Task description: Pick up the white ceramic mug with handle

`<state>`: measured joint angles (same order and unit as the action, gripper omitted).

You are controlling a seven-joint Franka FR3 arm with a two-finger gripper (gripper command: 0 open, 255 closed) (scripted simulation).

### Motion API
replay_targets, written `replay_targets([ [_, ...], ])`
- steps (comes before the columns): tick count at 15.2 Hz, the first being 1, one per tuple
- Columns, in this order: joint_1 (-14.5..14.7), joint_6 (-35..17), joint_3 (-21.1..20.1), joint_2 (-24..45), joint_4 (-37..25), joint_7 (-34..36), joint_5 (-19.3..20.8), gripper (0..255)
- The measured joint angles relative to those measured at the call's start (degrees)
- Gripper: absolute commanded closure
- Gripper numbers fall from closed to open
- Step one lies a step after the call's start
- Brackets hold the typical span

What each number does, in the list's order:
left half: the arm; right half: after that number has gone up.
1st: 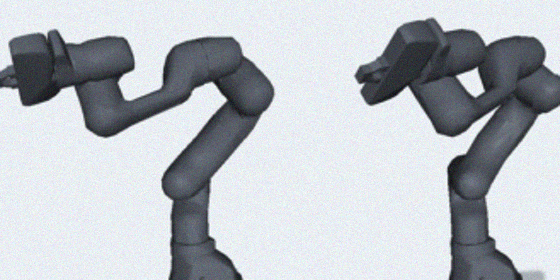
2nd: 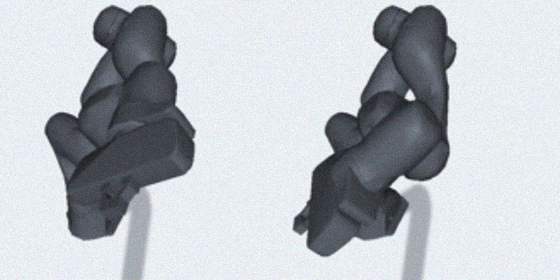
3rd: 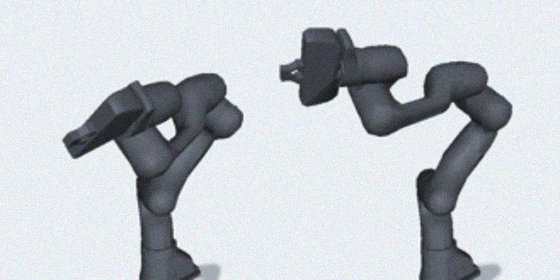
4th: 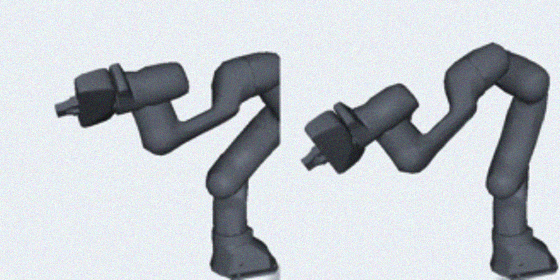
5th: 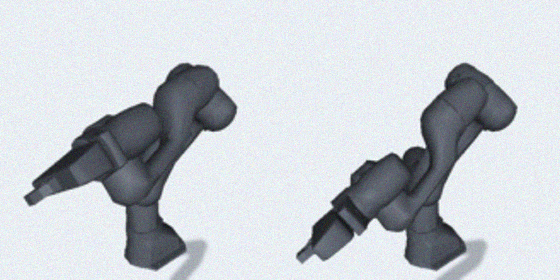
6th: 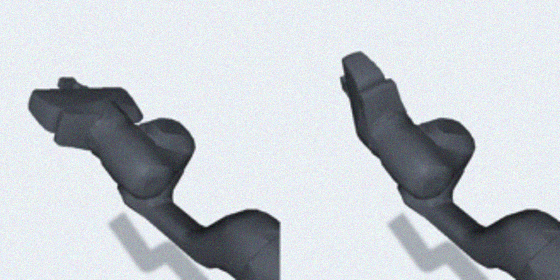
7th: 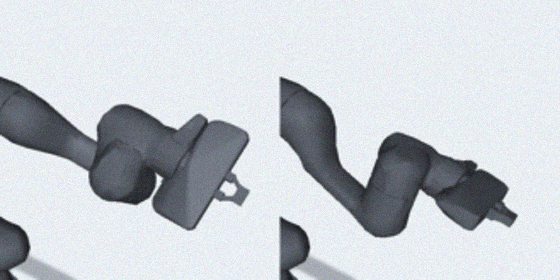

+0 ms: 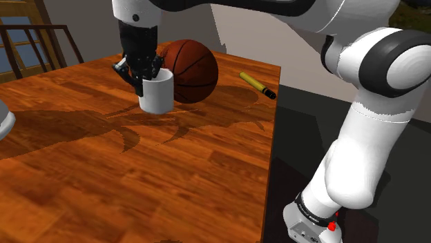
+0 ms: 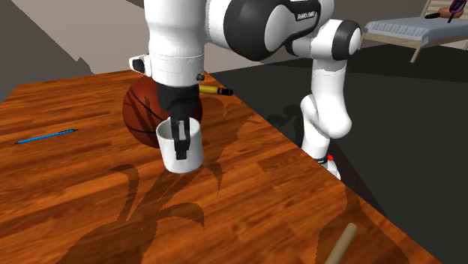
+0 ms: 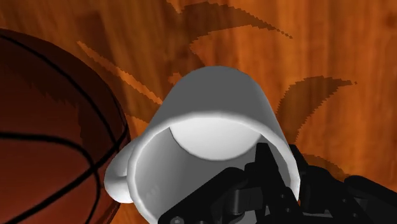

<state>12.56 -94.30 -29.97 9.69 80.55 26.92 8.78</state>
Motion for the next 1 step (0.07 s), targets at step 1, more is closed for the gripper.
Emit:
replay_targets([
  [1,0.14,0.53,-0.04,0.24,-0.74,0.09,0.14,255],
])
